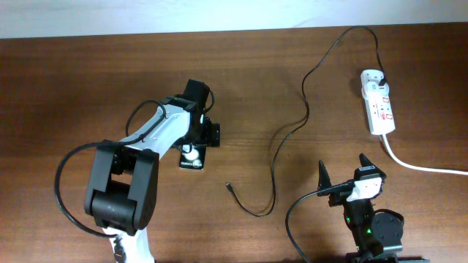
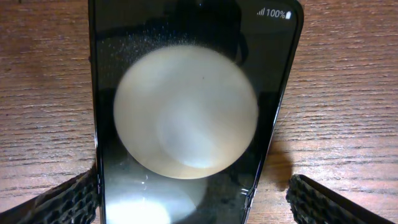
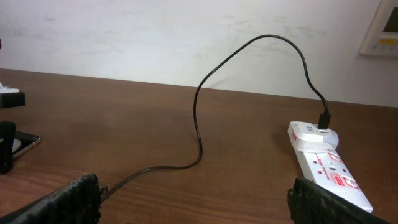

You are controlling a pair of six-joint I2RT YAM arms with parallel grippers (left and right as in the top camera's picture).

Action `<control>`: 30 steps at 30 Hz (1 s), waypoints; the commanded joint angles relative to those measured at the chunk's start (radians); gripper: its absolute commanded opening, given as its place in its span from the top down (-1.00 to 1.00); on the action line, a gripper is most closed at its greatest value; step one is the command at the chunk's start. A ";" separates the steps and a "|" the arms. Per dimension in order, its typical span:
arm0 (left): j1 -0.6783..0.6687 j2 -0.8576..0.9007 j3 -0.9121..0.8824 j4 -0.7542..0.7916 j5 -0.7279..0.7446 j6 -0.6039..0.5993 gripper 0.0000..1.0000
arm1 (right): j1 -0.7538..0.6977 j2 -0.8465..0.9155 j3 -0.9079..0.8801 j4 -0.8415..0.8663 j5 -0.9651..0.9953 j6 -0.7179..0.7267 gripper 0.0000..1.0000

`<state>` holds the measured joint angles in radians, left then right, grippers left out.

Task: Plug charger to phone and switch on socket
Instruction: 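Lift the phone with the left gripper and tilt it upright, then hold the phone upright with the left gripper, bottom edge down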

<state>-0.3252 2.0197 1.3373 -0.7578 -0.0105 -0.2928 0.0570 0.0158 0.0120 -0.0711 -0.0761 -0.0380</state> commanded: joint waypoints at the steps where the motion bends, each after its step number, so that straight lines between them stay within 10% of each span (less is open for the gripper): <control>1: -0.006 0.030 -0.032 0.014 0.074 -0.006 -0.98 | 0.008 -0.010 -0.006 -0.004 0.006 -0.003 -0.97; 30: -0.006 0.019 -0.026 0.008 0.021 -0.006 -0.98 | 0.008 -0.010 -0.006 -0.004 0.006 -0.003 -0.97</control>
<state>-0.3264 2.0197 1.3373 -0.7574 -0.0166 -0.2928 0.0570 0.0158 0.0120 -0.0711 -0.0761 -0.0372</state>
